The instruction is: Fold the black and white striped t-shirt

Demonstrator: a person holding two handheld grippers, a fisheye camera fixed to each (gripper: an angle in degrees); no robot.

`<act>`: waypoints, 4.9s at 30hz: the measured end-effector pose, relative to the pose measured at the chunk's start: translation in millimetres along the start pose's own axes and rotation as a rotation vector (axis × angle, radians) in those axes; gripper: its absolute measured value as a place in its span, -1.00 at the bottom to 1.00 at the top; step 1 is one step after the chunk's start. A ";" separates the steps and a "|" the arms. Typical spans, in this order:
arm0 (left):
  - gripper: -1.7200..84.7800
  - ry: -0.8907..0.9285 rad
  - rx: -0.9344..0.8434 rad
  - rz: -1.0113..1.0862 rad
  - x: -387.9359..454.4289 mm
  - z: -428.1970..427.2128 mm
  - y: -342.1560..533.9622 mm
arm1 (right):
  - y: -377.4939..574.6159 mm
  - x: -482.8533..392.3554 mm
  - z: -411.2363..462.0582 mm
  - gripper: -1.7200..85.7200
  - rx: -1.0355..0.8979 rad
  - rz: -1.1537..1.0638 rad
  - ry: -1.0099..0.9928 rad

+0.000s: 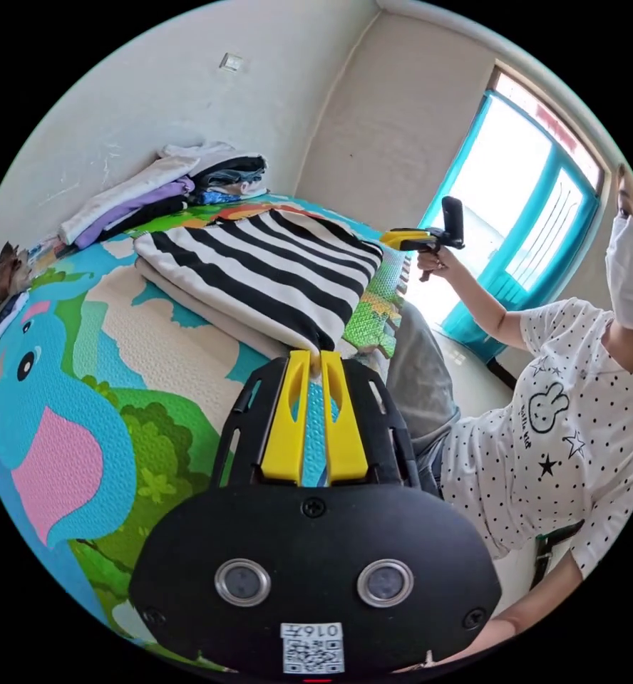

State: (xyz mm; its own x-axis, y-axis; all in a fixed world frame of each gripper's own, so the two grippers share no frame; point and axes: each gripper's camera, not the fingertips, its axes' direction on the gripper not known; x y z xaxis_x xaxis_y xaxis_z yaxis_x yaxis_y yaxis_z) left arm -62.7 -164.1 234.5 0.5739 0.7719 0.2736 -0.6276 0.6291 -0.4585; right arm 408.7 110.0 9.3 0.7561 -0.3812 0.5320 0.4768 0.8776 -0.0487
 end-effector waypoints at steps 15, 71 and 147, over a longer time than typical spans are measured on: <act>-0.98 -0.022 0.033 -0.031 47.4 12.7 22.3 | -282.4 -112.9 255.4 -0.97 -0.245 -0.326 0.060; -0.98 -0.120 0.174 -0.118 275.7 -73.6 82.7 | 87.9 -428.3 162.5 -0.63 0.200 -0.706 0.477; -0.84 -0.267 -0.316 0.456 93.8 -208.1 -115.4 | 27.6 -280.8 -41.6 -0.88 0.268 -0.444 0.127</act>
State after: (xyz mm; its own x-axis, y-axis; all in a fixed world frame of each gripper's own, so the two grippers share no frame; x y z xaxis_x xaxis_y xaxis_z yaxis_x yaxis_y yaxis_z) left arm 173.1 -183.3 137.2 0.1069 0.9787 0.1750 -0.5693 0.2046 -0.7963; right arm 228.2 229.2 -176.6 0.5642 -0.7502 0.3447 0.6444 0.6611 0.3843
